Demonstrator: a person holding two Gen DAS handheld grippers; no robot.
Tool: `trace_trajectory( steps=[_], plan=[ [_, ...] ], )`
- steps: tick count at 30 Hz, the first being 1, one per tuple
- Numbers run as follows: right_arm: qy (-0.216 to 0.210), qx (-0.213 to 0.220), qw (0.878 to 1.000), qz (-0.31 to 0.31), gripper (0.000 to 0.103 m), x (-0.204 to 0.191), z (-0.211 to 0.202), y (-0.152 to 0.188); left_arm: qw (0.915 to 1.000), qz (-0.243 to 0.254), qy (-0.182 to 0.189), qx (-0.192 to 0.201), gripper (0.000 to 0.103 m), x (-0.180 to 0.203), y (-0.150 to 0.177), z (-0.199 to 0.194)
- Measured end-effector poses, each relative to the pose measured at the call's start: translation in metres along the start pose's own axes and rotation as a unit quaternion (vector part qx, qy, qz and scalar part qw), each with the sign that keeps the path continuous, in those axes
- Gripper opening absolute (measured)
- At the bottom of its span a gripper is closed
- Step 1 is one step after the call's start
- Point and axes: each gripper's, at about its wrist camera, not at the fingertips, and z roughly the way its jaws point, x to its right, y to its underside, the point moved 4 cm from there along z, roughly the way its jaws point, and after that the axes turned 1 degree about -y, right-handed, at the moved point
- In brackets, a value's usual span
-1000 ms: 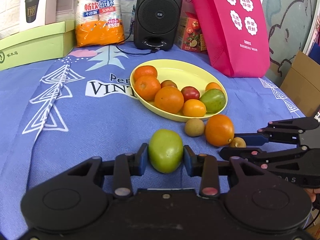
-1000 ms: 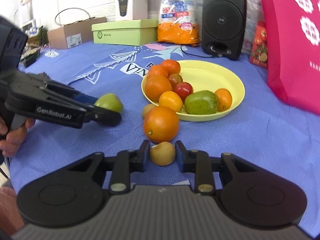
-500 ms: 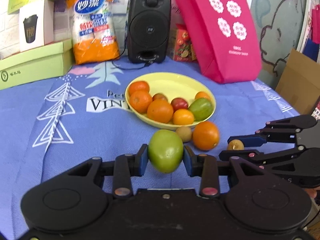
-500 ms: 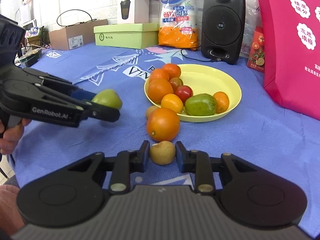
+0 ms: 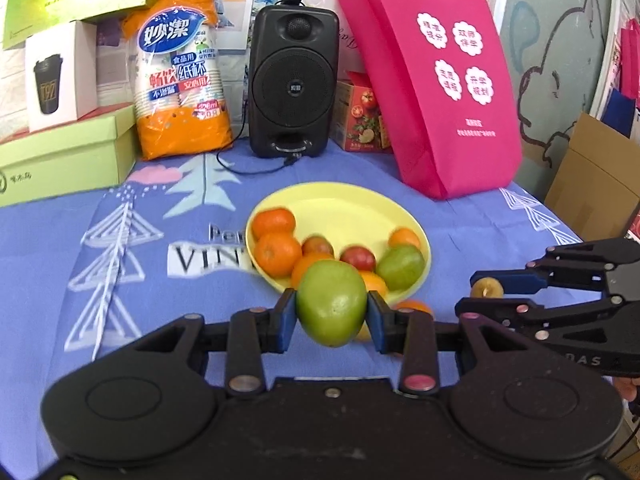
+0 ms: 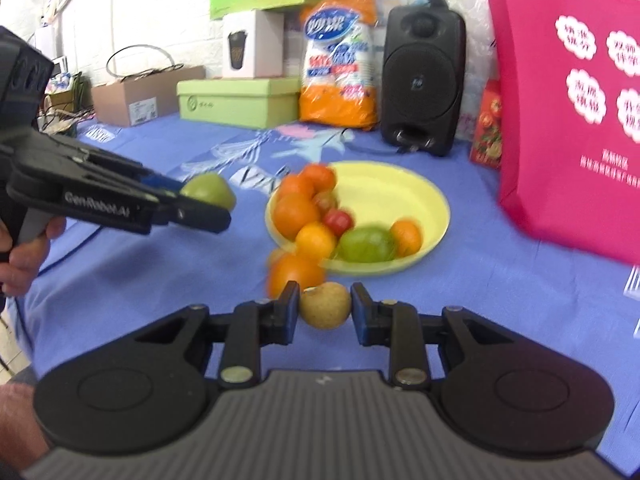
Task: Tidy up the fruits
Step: 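Carry the guava with the left tool onto the plate while the right tool places the kiwi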
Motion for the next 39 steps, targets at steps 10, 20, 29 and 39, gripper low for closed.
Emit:
trace_trajectory(
  steps=[10,20,29,39],
  plan=[
    [0.011,0.012,1.000,-0.013,0.027,0.024,0.038,-0.045,1.0000,0.003,0.006,0.000,0.036,-0.003,-0.050,0.052],
    [0.012,-0.016,1.000,-0.015,0.027,0.039,0.086,-0.057,0.9995,0.020,0.000,-0.025,0.036,-0.003,-0.077,0.114],
    [0.011,-0.034,0.999,-0.012,0.027,0.043,0.107,-0.053,0.9991,0.021,-0.005,-0.036,0.037,-0.004,-0.078,0.141],
    [0.015,-0.031,0.999,-0.016,0.027,0.041,0.104,-0.054,0.9991,0.027,-0.008,-0.032,0.040,-0.001,-0.077,0.131]
  ],
)
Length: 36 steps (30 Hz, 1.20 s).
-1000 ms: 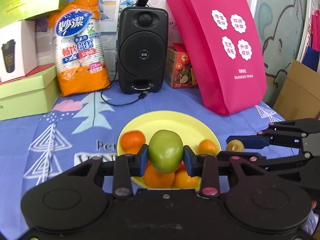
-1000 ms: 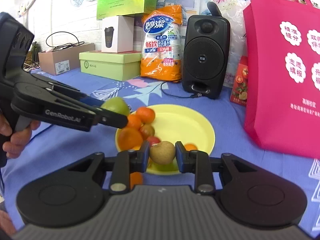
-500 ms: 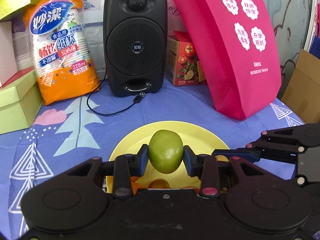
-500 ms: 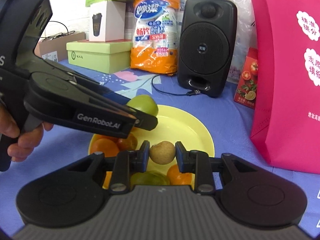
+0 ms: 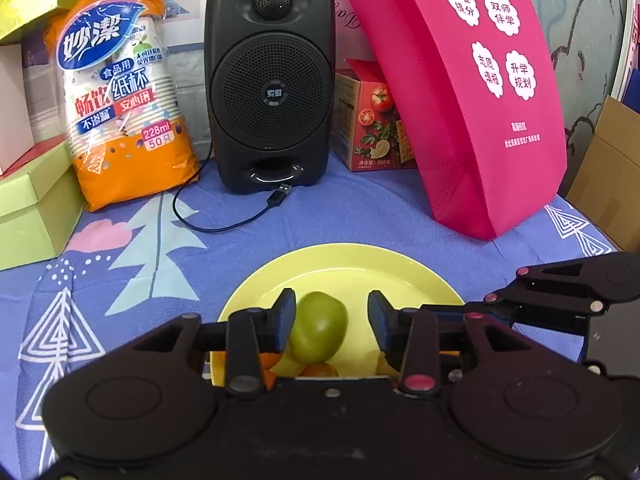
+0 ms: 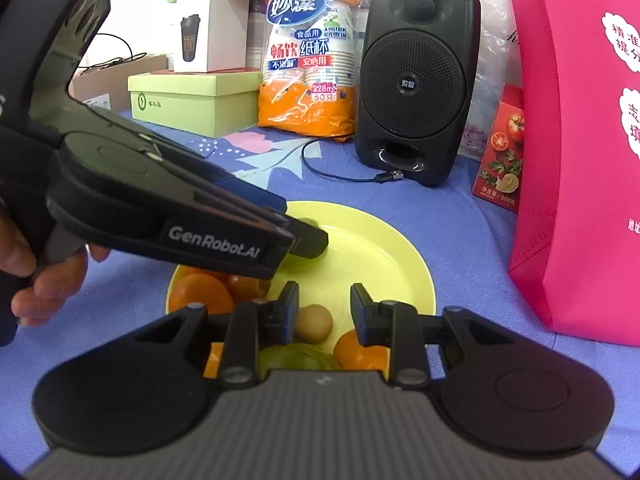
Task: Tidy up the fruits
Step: 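Carry the guava with the left tool onto the plate while the right tool places the kiwi, then open both tools and move them back to the last fruits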
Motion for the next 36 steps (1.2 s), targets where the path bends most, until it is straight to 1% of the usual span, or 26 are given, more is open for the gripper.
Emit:
trace_trajectory(
  steps=[5,6,7,9,11,12,13,15,18,21,24,26,32,36],
  plan=[
    [0.003,0.005,1.000,0.000,0.028,-0.001,-0.008,0.000,0.9999,0.009,-0.007,0.004,0.041,0.002,0.001,-0.010],
    [0.004,0.008,1.000,0.000,0.029,-0.001,-0.011,0.001,0.9999,0.011,-0.008,0.007,0.045,0.003,0.001,-0.015],
    [0.004,0.010,1.000,0.002,0.030,-0.002,-0.015,0.002,0.9998,0.012,-0.009,0.011,0.053,0.003,0.001,-0.020],
    [0.004,0.014,1.000,0.004,0.032,-0.002,-0.023,0.005,0.9996,0.012,-0.010,0.024,0.060,0.003,0.002,-0.034],
    [0.006,0.019,1.000,0.008,0.033,-0.002,-0.033,0.009,0.9993,0.011,-0.009,0.036,0.060,0.003,0.004,-0.049],
    [0.005,0.022,1.000,0.011,0.033,-0.002,-0.038,0.012,0.9991,0.009,-0.009,0.041,0.062,0.003,0.006,-0.057],
    [0.004,0.025,1.000,0.015,0.033,-0.002,-0.044,0.014,0.9989,0.006,-0.010,0.046,0.072,0.002,0.008,-0.065],
    [0.003,0.032,0.999,0.021,0.038,-0.004,-0.054,0.019,0.9982,-0.003,-0.016,0.058,0.086,0.001,0.014,-0.081],
    [-0.002,0.040,0.999,0.022,0.041,-0.010,-0.070,0.027,0.9977,-0.006,-0.018,0.065,0.087,0.001,0.026,-0.102],
    [-0.009,0.044,0.999,0.017,0.045,-0.019,-0.083,0.035,0.9976,0.000,-0.028,0.063,0.088,0.004,0.043,-0.116],
    [-0.014,0.041,0.999,0.008,0.048,-0.031,-0.092,0.045,0.9974,0.000,-0.042,0.059,0.095,0.005,0.064,-0.127],
    [-0.021,0.036,0.999,0.002,0.049,-0.039,-0.095,0.052,0.9978,-0.006,-0.043,0.050,0.095,0.006,0.079,-0.132],
    [-0.035,0.010,0.999,-0.001,0.050,-0.061,-0.087,0.074,0.9981,-0.031,-0.046,0.026,0.095,0.001,0.111,-0.136],
    [-0.033,-0.005,0.999,-0.011,0.050,-0.071,-0.079,0.082,0.9980,-0.039,-0.049,0.013,0.095,-0.005,0.122,-0.133]
  ],
)
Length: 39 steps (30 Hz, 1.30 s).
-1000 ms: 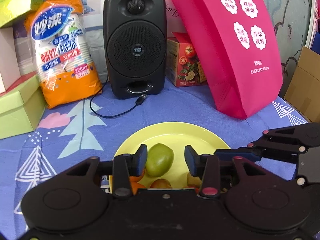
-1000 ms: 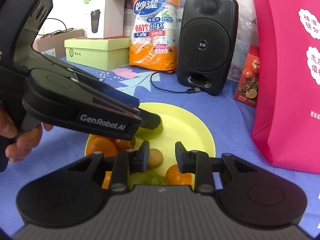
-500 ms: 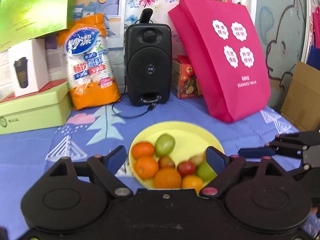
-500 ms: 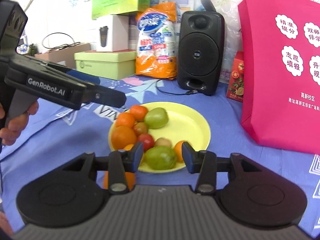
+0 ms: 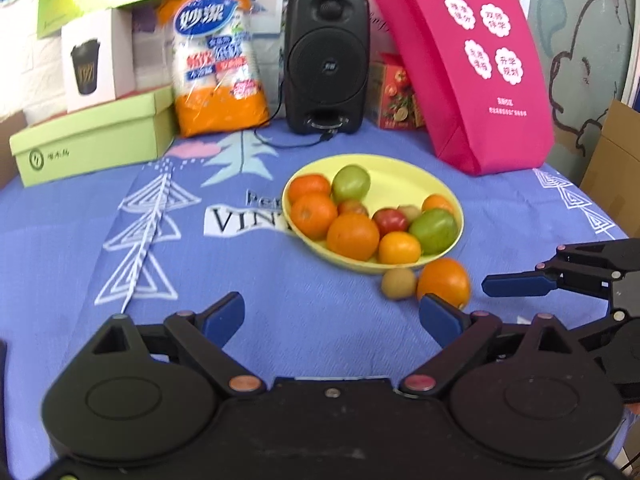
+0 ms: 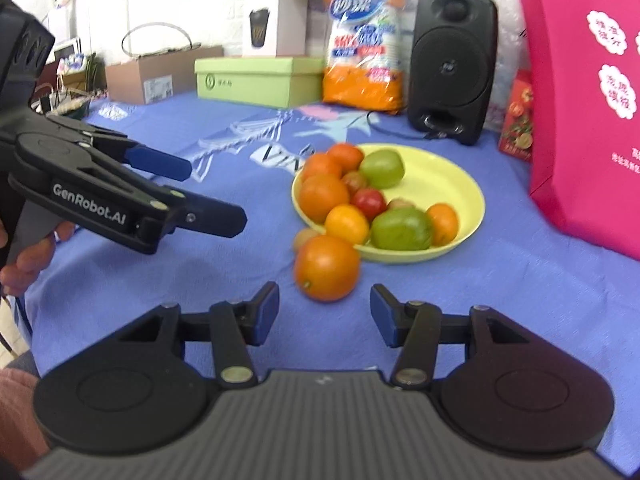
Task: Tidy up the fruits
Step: 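Open both tools and move them back to the last fruits, then grasp the kiwi with the left tool while the right tool grasps the orange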
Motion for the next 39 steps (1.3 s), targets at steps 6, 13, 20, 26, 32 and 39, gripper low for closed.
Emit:
trace_trajectory(
  steps=[6,13,20,26,32,39],
  plan=[
    [0.011,-0.011,1.000,0.002,0.051,0.001,0.014,0.000,0.9996,-0.024,-0.007,-0.015,0.095,-0.015,0.012,0.003],
    [0.021,-0.015,1.000,0.011,0.053,0.007,0.036,-0.012,0.9995,-0.021,0.003,-0.021,0.095,-0.014,0.015,0.010],
    [-0.001,-0.013,1.000,0.020,0.041,0.012,0.040,-0.013,0.9995,-0.016,0.017,-0.020,0.095,-0.006,0.013,0.015],
    [0.018,-0.013,0.999,0.026,0.041,0.024,0.025,-0.003,0.9990,-0.013,0.039,-0.015,0.095,0.012,0.005,0.032],
    [0.032,-0.013,0.999,0.038,0.041,0.042,0.011,0.008,0.9991,-0.004,0.040,-0.011,0.085,0.033,0.000,0.053],
    [0.030,-0.010,0.999,0.044,0.041,0.047,0.005,0.015,0.9994,0.006,0.031,-0.011,0.071,0.046,0.000,0.072]
  ],
)
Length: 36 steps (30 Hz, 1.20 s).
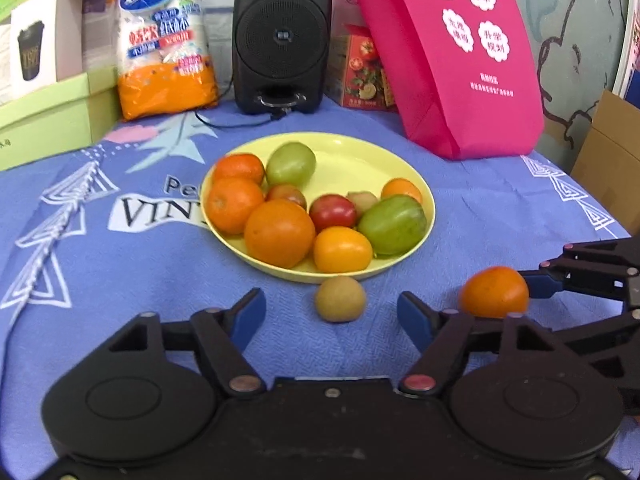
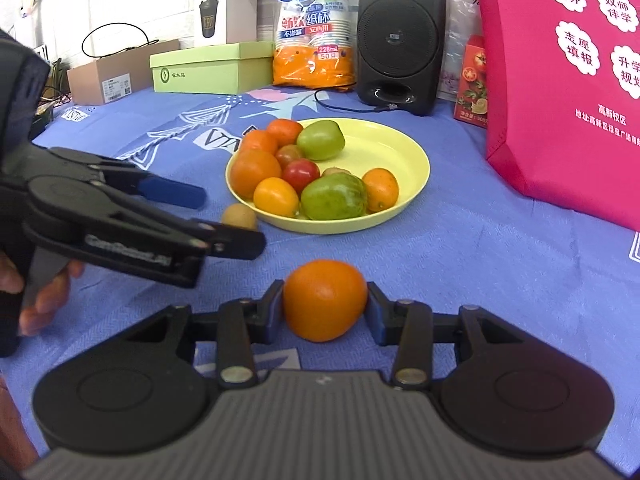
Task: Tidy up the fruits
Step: 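Grasp the kiwi with the left tool while the right tool grasps the orange, then carry the kiwi with the left tool onto the plate while the right tool carries the orange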
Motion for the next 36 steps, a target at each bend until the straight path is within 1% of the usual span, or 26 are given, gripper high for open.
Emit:
trace_trajectory(
  steps=[2,4,5,6,7,9,13,20,25,29,36],
  plan=[
    [0.000,0.000,1.000,0.000,0.041,-0.001,0.001,0.000,1.0000,0.007,-0.003,0.001,0.069,0.003,0.000,0.003],
    [0.000,0.000,1.000,0.001,0.041,-0.001,0.001,0.000,1.0000,0.009,-0.004,0.001,0.061,0.003,-0.001,0.004],
    [0.000,0.000,1.000,0.001,0.041,-0.001,0.001,0.000,0.9999,0.009,-0.005,0.001,0.059,0.002,-0.002,0.005],
    [0.000,0.000,1.000,0.002,0.041,-0.001,0.002,-0.001,0.9999,0.009,-0.006,0.000,0.053,0.001,-0.002,0.005],
    [0.000,0.001,1.000,0.003,0.041,-0.001,0.002,0.000,0.9999,0.009,-0.006,0.000,0.044,0.001,-0.002,0.005],
    [0.001,0.002,1.000,0.003,0.042,-0.001,0.002,0.000,1.0000,0.005,-0.003,-0.003,0.035,-0.002,-0.004,0.005],
    [0.001,0.001,1.000,0.004,0.042,-0.001,0.003,0.000,0.9999,-0.004,0.008,-0.009,0.026,-0.005,-0.007,0.005],
    [0.002,0.001,1.000,0.004,0.042,-0.002,0.003,0.000,0.9997,-0.016,0.014,-0.011,0.026,-0.008,-0.009,0.002],
    [0.006,0.001,1.000,0.010,0.042,-0.003,0.004,-0.001,0.9998,-0.017,0.008,-0.012,0.026,-0.009,-0.008,-0.002],
    [0.006,0.003,1.000,0.014,0.041,-0.004,0.002,-0.002,0.9998,-0.018,0.004,-0.009,0.026,-0.011,-0.008,-0.008],
    [-0.007,0.002,1.000,0.000,0.040,-0.019,-0.009,0.001,0.9999,-0.015,-0.002,-0.002,0.026,-0.014,-0.006,-0.024]
  ],
)
